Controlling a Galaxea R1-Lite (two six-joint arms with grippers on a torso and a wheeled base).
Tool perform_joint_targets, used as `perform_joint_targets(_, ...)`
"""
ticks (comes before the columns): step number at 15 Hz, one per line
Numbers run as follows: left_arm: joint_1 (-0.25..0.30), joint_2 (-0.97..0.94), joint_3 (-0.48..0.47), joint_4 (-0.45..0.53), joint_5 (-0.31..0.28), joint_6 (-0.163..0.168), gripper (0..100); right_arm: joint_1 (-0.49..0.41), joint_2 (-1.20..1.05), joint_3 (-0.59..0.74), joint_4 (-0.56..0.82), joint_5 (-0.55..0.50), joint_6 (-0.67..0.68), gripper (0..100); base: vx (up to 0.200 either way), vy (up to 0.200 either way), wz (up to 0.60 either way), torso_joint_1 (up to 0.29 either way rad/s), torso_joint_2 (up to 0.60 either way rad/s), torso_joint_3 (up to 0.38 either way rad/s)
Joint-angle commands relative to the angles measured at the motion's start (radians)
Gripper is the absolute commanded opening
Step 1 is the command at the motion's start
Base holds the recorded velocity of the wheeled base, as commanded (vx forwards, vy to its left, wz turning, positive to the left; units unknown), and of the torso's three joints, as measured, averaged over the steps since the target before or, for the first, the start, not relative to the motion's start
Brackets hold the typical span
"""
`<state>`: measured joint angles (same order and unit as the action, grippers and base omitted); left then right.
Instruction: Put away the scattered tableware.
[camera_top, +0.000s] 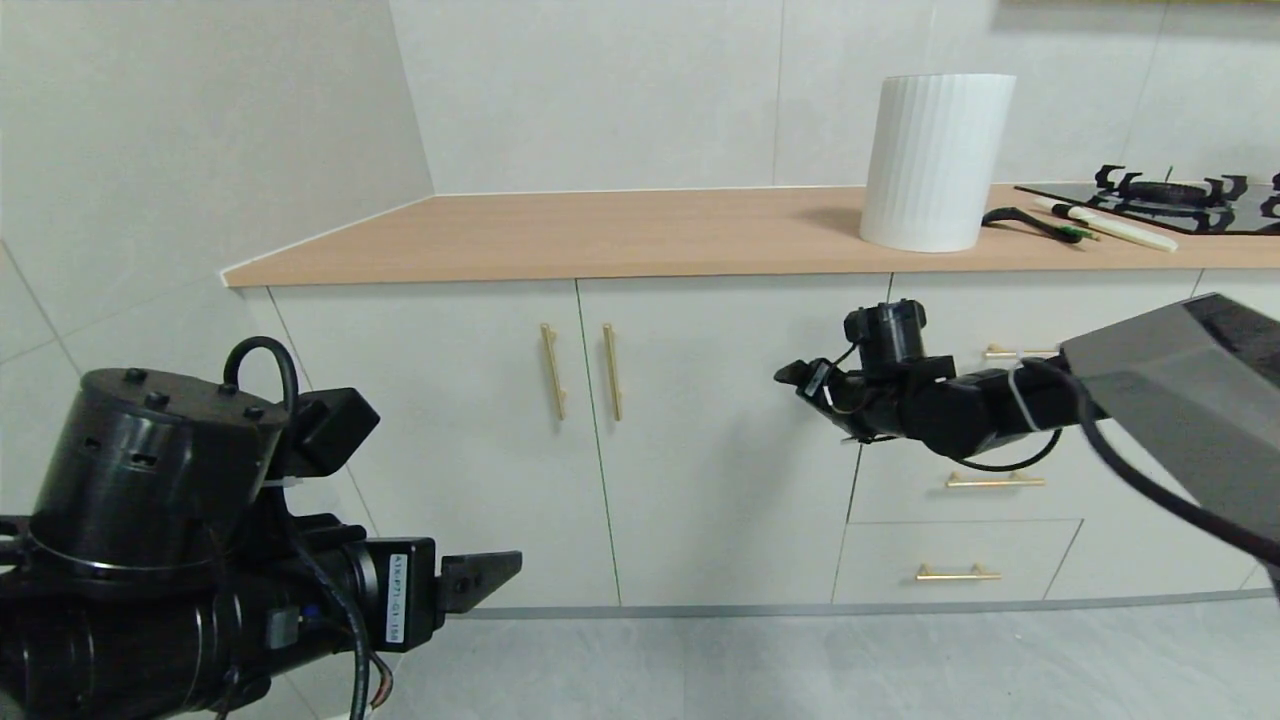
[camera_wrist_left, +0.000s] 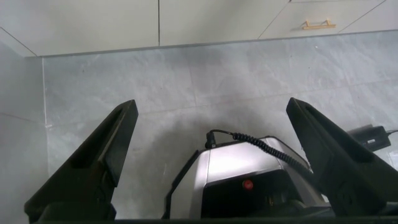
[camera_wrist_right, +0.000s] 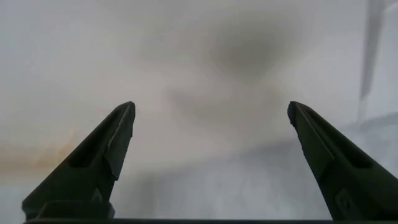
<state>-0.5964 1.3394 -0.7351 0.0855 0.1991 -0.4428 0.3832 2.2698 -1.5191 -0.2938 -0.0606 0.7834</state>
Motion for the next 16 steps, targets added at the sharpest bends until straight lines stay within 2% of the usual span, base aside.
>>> perform_joint_targets(1, 0.0, 0.0, 0.0, 0.0, 0.0, -0.001, 100, 0.011, -0.268, 0.223, -0.002, 0.15, -0.125, 100, 0.0, 0.0, 0.0, 0.0, 0.0, 0.0)
perform_joint_targets(3, 0.0, -0.009, -0.001, 0.0, 0.003, -0.001, 100, 0.014, -0.369, 0.29, 0.001, 0.14, -0.236, 100, 0.0, 0.0, 0.0, 0.0, 0.0, 0.0)
perform_joint_targets(5, 0.0, -0.045, -0.003, -0.001, 0.0, -0.002, 100, 0.033, -0.541, 0.389, 0.007, 0.137, -0.276, 100, 0.0, 0.0, 0.0, 0.0, 0.0, 0.0)
perform_joint_targets(8, 0.003, -0.138, 0.013, -0.059, 0.003, 0.006, 100, 0.033, -0.794, 0.565, 0.009, 0.13, -0.389, 100, 0.0, 0.0, 0.0, 0.0, 0.0, 0.0)
perform_joint_targets(12, 0.046, -0.359, 0.095, -0.072, -0.001, 0.026, 100, 0.029, -1.155, 0.823, 0.022, 0.007, -0.569, 100, 0.0, 0.0, 0.0, 0.0, 0.0, 0.0)
perform_joint_targets(13, 0.066, -0.45, 0.137, -0.069, 0.002, 0.041, 100, 0.029, -1.305, 0.907, 0.062, -0.031, -0.658, 100, 0.0, 0.0, 0.0, 0.0, 0.0, 0.0)
perform_joint_targets(15, 0.109, -0.569, 0.192, -0.056, 0.005, 0.095, 100, 0.029, -1.481, 0.962, 0.136, -0.064, -0.699, 100, 0.0, 0.0, 0.0, 0.0, 0.0, 0.0)
perform_joint_targets(16, 0.161, -0.687, 0.237, -0.032, 0.005, 0.185, 100, 0.028, -1.613, 0.968, 0.262, -0.116, -0.704, 100, 0.0, 0.0, 0.0, 0.0, 0.0, 0.0)
